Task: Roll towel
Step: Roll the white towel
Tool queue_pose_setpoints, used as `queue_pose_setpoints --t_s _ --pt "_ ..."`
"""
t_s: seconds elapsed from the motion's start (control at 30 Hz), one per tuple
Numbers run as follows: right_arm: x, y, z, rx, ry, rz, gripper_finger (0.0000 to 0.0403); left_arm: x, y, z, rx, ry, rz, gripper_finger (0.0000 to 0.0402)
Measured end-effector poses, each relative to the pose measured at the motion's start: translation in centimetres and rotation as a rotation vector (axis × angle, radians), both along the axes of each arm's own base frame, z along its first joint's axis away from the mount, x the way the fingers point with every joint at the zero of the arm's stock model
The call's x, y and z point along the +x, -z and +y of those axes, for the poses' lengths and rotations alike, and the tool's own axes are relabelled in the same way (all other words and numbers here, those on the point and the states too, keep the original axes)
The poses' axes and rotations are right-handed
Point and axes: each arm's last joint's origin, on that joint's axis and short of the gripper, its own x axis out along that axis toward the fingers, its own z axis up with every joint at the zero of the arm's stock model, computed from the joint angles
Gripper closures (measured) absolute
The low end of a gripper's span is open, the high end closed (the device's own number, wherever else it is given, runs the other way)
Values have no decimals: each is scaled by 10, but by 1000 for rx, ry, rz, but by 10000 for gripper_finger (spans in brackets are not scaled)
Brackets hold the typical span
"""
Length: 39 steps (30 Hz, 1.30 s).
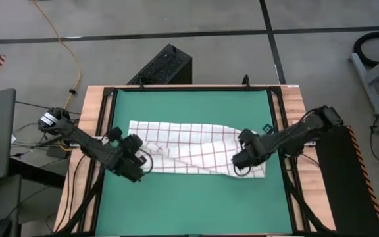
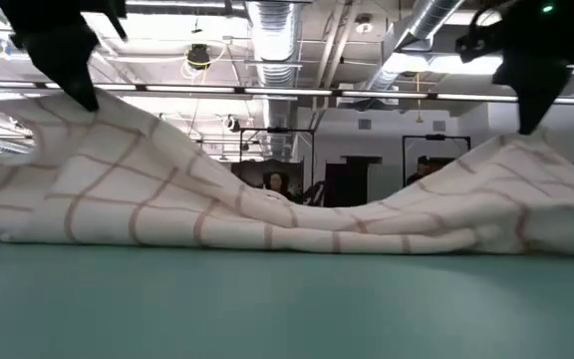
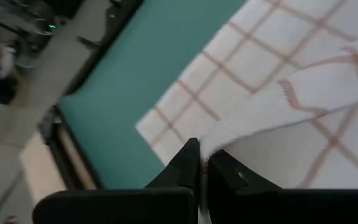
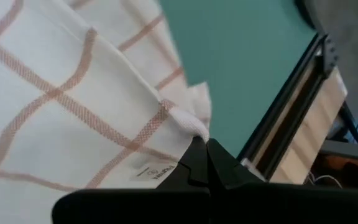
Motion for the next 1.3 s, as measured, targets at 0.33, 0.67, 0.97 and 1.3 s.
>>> queue_pose_setpoints --t_s 0.33,0.67,0.97,1.3 --pt "3 -3 -46 -8 84 59 403 16 1 46 93 -24 134 401" --pt "-17 33 -71 28 176 256 403 37 4 65 63 45 109 401" --pt "-21 39 -65 31 126 300 402 36 17 70 -6 28 124 401" --pt "-11 44 -62 54 57 214 400 30 51 77 -2 56 144 401"
